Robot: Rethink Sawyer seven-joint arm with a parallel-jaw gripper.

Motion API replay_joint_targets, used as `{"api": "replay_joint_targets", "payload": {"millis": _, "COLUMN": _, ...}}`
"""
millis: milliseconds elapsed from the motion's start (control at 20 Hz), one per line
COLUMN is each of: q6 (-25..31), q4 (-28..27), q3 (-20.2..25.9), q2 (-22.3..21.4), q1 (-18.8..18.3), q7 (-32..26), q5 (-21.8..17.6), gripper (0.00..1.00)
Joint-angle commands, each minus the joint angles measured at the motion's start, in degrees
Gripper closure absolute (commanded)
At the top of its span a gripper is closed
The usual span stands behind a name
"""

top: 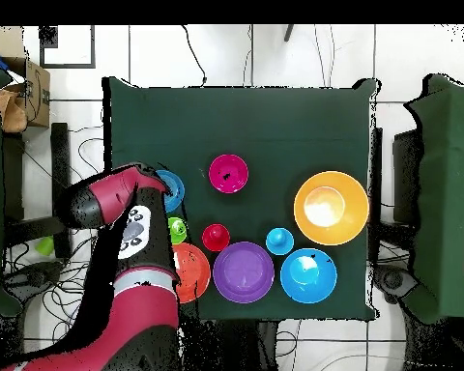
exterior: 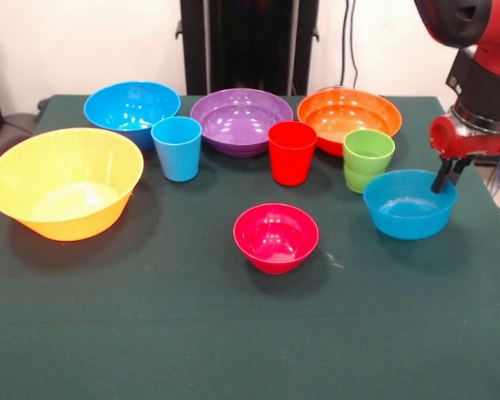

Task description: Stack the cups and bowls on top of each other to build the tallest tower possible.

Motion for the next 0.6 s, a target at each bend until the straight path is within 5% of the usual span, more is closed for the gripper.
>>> {"api": "replay_joint_targets", "payload": {"millis": 50, "q6": 1.9, "q4": 2.06, "q3": 2.88, "q2": -3.79, "q1": -2.13, "q7": 2.37, "q5": 0.67, "gripper": 1.0}}
{"api": "replay_joint_targets", "payload": {"millis": 600, "q6": 6.93, "q4": 5.67, "q3": 5.52, "q2": -9.98, "q1": -11.02, "q7": -11.94, "q5": -2.86, "gripper": 1.0}}
